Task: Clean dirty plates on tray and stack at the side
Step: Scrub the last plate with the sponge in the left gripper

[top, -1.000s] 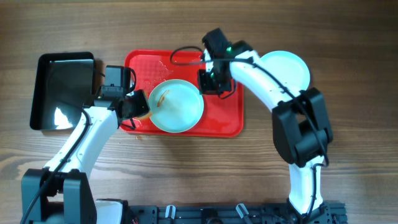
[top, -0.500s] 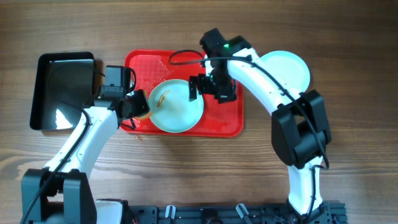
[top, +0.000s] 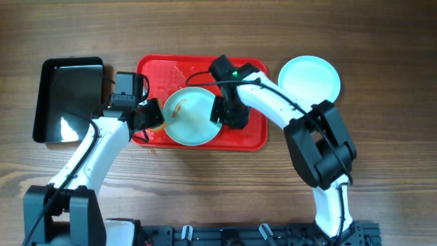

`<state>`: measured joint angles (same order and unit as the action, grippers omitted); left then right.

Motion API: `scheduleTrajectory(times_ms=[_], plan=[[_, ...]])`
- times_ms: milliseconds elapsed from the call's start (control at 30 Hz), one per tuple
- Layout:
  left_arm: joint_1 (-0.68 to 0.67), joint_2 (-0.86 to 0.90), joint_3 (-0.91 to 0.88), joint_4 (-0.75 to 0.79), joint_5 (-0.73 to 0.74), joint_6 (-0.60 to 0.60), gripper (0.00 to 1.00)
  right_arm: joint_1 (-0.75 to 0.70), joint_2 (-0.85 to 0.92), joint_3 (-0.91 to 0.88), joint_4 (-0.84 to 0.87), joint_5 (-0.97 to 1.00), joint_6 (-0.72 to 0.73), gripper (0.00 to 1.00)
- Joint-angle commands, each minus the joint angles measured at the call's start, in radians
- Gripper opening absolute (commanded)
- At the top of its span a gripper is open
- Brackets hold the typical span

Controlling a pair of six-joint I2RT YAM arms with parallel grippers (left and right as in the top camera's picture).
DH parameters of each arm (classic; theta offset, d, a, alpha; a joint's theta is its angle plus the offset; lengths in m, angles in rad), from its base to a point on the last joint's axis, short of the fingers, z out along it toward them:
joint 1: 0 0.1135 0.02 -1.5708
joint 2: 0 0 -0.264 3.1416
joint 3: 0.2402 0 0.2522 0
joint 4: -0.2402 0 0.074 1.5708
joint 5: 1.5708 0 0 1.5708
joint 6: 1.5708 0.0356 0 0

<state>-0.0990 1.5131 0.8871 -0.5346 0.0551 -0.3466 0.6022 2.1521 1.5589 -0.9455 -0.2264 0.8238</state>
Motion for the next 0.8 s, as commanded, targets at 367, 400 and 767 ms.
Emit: scheduleTrajectory(times_ms=[367, 400, 767], plan=[[0.0, 0.008, -0.005, 0.014, 0.015, -0.005, 0.04, 0.066, -0.016, -0.049, 0.055, 0.126, 0.122, 0.31], [0.0, 0.008, -0.005, 0.02, 0.016, -0.005, 0.04, 0.066, -0.016, -0.053, 0.056, 0.127, 0.121, 0.29], [-0.003, 0.007, -0.005, 0.102, 0.321, 0.187, 0.04, 0.062, -0.016, -0.063, 0.126, 0.168, -0.084, 0.04]])
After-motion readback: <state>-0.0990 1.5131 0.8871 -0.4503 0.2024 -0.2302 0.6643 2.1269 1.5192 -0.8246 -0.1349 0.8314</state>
